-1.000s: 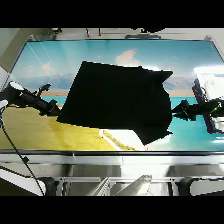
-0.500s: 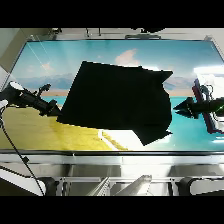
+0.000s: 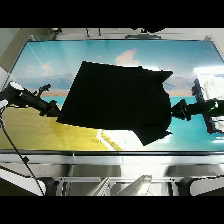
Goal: Fold the shirts.
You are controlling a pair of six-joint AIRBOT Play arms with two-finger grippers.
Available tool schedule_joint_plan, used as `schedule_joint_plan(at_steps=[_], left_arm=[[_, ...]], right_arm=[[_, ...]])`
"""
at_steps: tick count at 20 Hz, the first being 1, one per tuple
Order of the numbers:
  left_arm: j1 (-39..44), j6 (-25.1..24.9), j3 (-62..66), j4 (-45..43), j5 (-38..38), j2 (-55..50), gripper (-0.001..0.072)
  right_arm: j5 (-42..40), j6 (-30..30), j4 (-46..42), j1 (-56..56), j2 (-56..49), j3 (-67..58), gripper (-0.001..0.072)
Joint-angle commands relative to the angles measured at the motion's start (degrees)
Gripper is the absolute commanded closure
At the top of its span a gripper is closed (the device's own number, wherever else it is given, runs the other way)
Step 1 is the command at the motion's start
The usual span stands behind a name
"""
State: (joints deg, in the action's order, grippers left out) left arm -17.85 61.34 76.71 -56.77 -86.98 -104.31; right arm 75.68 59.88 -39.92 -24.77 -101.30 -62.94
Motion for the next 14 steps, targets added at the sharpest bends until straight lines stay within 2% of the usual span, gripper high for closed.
schedule_joint_plan(at_steps=[1,5,6,7,9,11,14], left_arm=[[-0.04,0.00,0.02,0.00,-0.24,0.04,0.0681],[-0.04,-0.02,0.04,0.00,-0.96,0.04,0.0681],[-0.04,-0.02,0.04,0.07,-1.07,0.04,0.0681],[-0.04,-0.44,0.04,1.20,-1.11,0.04,0.0682],[-0.04,-4.17,0.04,9.42,-2.64,0.26,0.0685],[-0.04,-8.72,0.04,21.05,-5.53,2.34,0.0691],[-0.31,-15.78,0.72,42.77,-11.56,11.96,0.0694]], right_arm=[[1.73,-1.01,-1.01,3.52,-0.66,0.07,0.0340],[1.77,-1.22,-0.98,3.30,-0.61,0.04,0.0351],[1.77,-1.22,-0.94,3.19,-0.61,0.04,0.0399],[1.75,-1.27,-0.57,3.21,-0.59,0.02,0.0680],[2.73,-1.95,3.10,3.37,0.13,0.00,0.0695],[6.78,-5.53,10.97,3.32,3.30,-0.09,0.0696],[12.70,-8.09,21.51,2.27,15.93,-3.58,0.0696]])
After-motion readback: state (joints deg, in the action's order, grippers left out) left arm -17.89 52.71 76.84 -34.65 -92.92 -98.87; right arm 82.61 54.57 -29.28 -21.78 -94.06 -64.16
